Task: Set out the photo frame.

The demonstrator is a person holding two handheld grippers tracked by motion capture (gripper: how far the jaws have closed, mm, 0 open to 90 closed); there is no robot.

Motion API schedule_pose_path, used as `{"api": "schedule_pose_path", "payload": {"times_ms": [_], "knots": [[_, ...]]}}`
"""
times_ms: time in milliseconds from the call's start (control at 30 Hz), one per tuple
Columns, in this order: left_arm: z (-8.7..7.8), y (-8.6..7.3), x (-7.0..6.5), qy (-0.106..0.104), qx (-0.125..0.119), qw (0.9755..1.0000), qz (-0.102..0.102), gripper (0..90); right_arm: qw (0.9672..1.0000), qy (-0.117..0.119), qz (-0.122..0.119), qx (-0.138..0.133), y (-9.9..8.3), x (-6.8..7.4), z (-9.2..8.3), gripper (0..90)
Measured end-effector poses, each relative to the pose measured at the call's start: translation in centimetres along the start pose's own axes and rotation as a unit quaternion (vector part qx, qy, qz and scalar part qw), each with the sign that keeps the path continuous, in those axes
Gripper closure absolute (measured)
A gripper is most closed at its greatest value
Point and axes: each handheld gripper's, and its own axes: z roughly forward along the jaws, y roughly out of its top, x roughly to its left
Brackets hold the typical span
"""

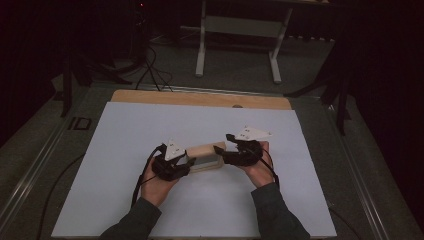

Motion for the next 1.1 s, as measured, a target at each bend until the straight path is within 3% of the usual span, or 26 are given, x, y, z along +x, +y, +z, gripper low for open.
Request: {"api": "schedule_pose_path", "payload": {"times_ms": [200,533,833,1100], "knots": [[0.0,0.0,0.0,0.0,0.0,1.0,0.0,56.4,0.9995,0.012,-0.015,0.024,-0.6,0.3,0.9,30.0],[-0.1,0.0,0.2,0.0,0.001,1.0,0.001,57.4,0.9984,0.039,-0.004,0.041,-1.3,0.1,1.9,27.6],[0.2,0.3,0.3,0.003,0.005,1.0,0.006,56.3,0.9983,0.019,-0.014,0.054,-1.9,0.5,2.2,35.6],[0.3,0.4,1.0,-0.002,0.005,1.0,0.004,54.9,0.999,0.015,-0.011,0.041,-1.8,0.5,2.2,42.5]]}}
